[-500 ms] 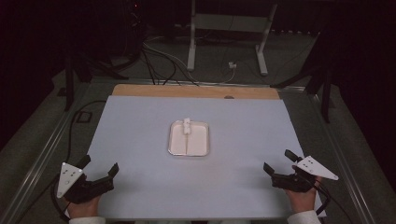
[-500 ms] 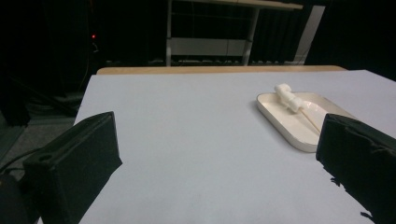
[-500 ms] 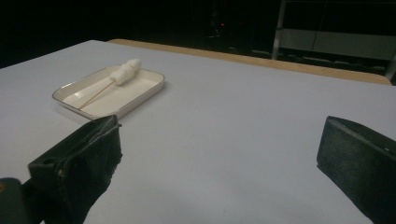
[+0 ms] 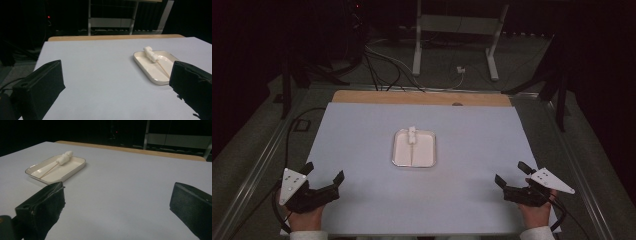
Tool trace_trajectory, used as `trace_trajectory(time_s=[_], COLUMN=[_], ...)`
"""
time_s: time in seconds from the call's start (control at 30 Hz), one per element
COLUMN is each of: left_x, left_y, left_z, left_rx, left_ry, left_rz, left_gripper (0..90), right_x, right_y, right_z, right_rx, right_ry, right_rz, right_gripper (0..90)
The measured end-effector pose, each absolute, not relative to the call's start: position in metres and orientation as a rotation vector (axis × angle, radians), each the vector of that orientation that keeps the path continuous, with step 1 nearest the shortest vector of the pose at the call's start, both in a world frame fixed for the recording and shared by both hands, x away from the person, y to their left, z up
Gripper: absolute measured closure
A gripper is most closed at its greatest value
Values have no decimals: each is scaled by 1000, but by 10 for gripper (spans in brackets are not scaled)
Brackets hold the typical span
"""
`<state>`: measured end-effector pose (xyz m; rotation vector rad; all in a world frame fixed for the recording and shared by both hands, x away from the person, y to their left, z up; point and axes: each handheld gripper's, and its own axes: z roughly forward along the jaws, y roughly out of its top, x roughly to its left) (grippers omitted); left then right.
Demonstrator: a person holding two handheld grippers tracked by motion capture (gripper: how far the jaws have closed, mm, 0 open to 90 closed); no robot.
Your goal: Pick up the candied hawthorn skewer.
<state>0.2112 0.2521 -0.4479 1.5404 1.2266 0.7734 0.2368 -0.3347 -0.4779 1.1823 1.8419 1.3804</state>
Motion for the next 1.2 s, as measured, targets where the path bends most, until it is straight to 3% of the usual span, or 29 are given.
trace_trajectory(time_s=[0.57,1.2], left_x=[270,322], left_y=[196,137], left_z=[-432,-452], left_rx=[1645,1738], left_ry=[1180,1202], left_rz=[707,623], left_gripper=[5,5], right_x=[238,239], right_y=[-335,-336], right_z=[-479,-479], right_rx=[1200,1217], right_ry=[1842,1825], right_rz=[1365,1359], right_gripper=[0,0])
